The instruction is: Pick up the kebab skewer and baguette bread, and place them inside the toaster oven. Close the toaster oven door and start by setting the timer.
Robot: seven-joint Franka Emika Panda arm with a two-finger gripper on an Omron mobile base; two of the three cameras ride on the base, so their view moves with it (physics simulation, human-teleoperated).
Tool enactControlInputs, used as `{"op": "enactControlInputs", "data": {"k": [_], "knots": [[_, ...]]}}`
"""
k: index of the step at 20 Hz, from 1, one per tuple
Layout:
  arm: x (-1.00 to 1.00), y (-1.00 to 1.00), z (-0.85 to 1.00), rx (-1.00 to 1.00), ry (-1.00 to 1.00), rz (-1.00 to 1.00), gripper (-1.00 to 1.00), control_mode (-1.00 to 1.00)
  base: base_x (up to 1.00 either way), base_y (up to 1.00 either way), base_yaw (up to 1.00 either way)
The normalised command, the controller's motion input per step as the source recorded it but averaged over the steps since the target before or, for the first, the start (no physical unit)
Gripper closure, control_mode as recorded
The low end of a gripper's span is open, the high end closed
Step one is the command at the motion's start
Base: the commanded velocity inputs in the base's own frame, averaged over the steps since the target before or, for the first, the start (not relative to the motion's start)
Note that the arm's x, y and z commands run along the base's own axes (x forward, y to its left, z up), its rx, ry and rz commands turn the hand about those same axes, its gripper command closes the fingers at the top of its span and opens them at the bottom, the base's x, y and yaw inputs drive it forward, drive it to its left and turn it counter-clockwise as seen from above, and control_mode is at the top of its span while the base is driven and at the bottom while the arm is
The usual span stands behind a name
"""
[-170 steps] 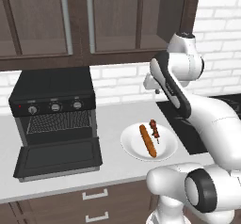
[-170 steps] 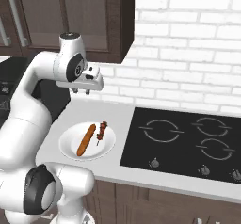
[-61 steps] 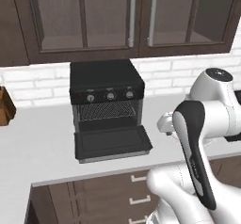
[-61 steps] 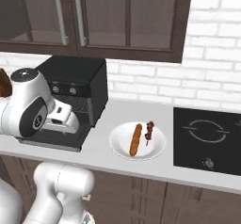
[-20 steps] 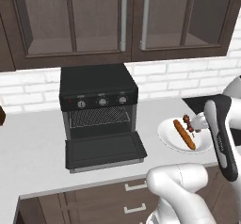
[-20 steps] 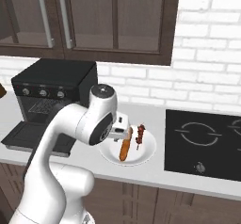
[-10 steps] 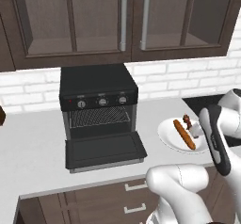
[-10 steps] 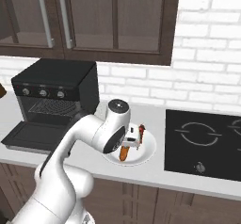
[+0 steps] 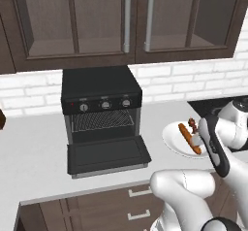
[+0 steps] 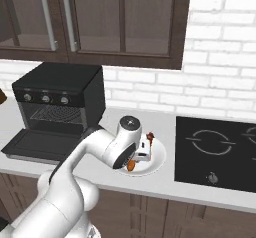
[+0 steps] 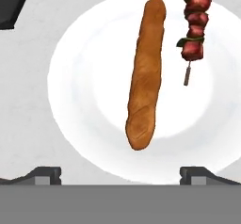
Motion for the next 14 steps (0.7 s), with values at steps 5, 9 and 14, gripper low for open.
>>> {"op": "enactControlInputs", "data": {"k": [5, 9, 14], "knots": [[0.18, -0.02, -0.35, 0.0, 0.0, 0.0, -1.0, -1.0, 0.0, 0.0, 0.0], [0.18, -0.09, -0.24, 0.0, 0.0, 0.0, -1.0, -1.0, 0.0, 0.0, 0.0], [0.28, -0.15, -0.23, 0.0, 0.0, 0.0, -1.0, -1.0, 0.0, 0.0, 0.0]]}}
